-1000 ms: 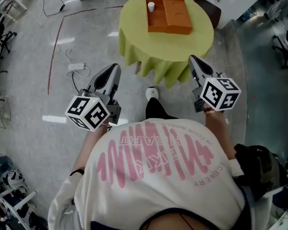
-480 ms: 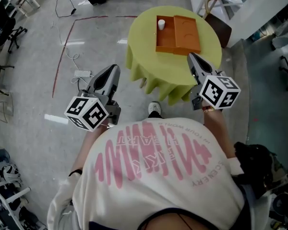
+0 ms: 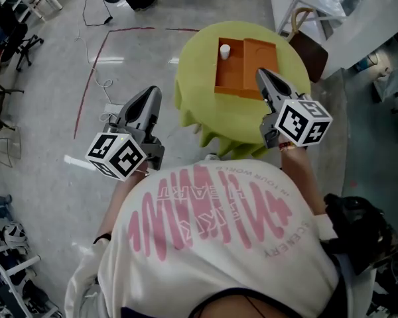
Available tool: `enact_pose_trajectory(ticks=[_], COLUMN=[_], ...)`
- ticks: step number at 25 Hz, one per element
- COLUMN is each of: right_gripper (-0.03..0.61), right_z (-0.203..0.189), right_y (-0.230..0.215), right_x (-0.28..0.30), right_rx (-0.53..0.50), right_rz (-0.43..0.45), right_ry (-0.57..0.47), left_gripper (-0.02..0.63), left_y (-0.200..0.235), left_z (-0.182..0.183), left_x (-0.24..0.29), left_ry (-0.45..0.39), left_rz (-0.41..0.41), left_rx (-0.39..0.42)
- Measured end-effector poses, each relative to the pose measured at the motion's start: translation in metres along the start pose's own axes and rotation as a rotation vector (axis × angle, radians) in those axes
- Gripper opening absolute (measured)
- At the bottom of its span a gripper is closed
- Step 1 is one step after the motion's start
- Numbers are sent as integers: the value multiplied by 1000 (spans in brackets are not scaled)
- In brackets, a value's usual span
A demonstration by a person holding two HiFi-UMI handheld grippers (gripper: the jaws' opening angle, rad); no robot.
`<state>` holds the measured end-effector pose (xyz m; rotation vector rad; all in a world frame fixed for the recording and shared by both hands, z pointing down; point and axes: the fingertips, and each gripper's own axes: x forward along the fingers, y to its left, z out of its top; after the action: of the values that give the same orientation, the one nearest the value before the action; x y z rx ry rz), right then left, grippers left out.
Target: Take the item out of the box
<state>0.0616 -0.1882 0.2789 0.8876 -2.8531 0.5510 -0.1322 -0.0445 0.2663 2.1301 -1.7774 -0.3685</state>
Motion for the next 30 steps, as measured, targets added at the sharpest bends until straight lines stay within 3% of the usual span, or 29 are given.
enact_pose_trajectory(ticks=[8,14,25,30], right_gripper=[5,5,5,5], right_z=[20,17,-11,-24], right_y=[-37,-45,-73,-80], right_x=[42,75,113,142], right_rx=[58,45,51,-29], right_rz=[103,194,202,257], right_ry=[-25,-21,89,146], left_gripper=[7,7,8,8], left_y=[11,24,43,58], left_z=[0,-14,-44,-60], left_x=[58,88,110,116], left_ry=[-10,14,91,130], left_rz=[22,38,90,118], left_rx=[-15,-52,-119,-155])
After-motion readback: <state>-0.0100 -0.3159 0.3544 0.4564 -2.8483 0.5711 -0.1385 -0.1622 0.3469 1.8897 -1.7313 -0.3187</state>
